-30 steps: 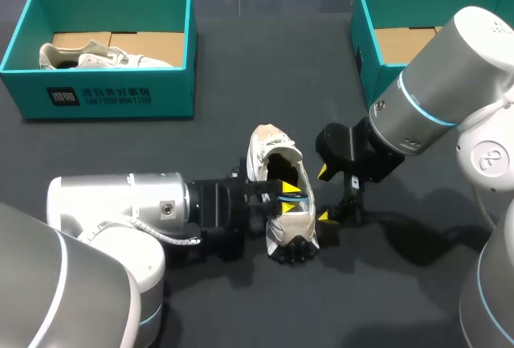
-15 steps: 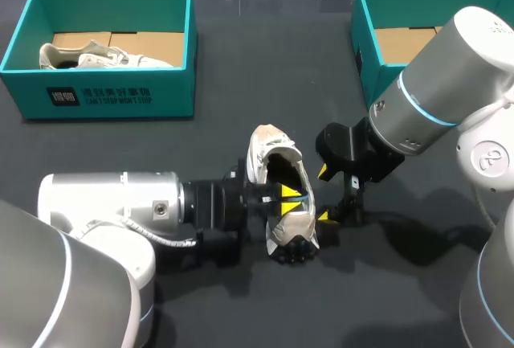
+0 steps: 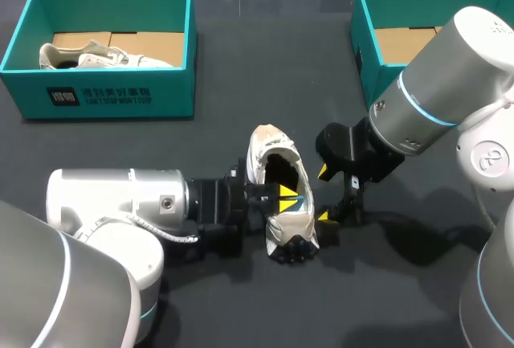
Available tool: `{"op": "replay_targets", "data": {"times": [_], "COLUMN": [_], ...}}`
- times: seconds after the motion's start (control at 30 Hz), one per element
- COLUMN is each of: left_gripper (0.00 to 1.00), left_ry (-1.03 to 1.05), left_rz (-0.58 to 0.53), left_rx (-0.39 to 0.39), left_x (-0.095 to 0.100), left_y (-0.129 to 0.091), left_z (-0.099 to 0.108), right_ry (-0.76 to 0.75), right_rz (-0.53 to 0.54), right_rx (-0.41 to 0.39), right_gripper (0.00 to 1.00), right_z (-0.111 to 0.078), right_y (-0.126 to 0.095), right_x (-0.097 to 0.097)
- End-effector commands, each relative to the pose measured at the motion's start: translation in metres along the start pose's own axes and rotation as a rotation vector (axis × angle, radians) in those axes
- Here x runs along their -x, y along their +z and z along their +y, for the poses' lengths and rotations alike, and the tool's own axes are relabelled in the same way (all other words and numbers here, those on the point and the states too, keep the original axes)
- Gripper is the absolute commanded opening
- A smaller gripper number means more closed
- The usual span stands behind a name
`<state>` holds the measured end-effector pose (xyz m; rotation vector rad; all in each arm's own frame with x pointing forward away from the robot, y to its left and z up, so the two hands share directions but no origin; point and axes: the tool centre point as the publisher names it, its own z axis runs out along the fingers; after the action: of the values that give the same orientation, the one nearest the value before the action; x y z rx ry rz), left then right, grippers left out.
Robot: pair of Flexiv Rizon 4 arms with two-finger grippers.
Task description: Take the shoe out of the shoebox, open the shoe tongue, remove and reinsert the insole, then place the shoe into the shoebox
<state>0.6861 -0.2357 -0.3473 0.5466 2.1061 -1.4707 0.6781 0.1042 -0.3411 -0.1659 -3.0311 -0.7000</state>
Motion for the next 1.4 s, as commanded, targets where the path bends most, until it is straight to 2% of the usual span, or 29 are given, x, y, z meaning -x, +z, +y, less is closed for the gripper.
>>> {"op": "replay_targets", "data": {"times": [0.03, 0.23, 0.33, 0.47, 0.93, 1.1, 1.4], "left_gripper": [0.0, 0.0, 0.12, 0.19, 0.19, 0.17, 0.15], "left_ry": [-0.028, -0.031, -0.03, -0.025, -0.042, -0.053, -0.042], "left_rz": [0.03, 0.044, 0.047, 0.049, 0.131, 0.16, 0.224], "left_rx": [0.004, -0.019, -0.036, -0.046, -0.085, -0.113, -0.116], "left_x": [0.002, 0.001, 0.003, 0.003, 0.003, 0.007, 0.018], "left_y": [0.008, -0.002, -0.008, -0.013, -0.02, -0.024, -0.039], "left_z": [0.005, -0.01, -0.018, -0.027, -0.044, -0.049, -0.051], "right_ry": [0.001, 0.001, 0.001, 0.001, 0.001, 0.001, 0.001], "right_rz": [-0.003, -0.003, -0.003, -0.003, -0.003, -0.003, -0.003], "right_rx": [-0.001, -0.001, -0.001, -0.001, -0.001, -0.001, -0.001], "right_gripper": [1.0, 1.0, 1.0, 1.0, 1.0, 1.0, 1.0], "right_z": [0.0, 0.0, 0.0, 0.0, 0.0, 0.0, 0.0], "right_y": [0.0, 0.0, 0.0, 0.0, 0.0, 0.0, 0.0], "right_x": [-0.001, -0.001, -0.001, -0.001, -0.001, -0.001, -0.001]}}
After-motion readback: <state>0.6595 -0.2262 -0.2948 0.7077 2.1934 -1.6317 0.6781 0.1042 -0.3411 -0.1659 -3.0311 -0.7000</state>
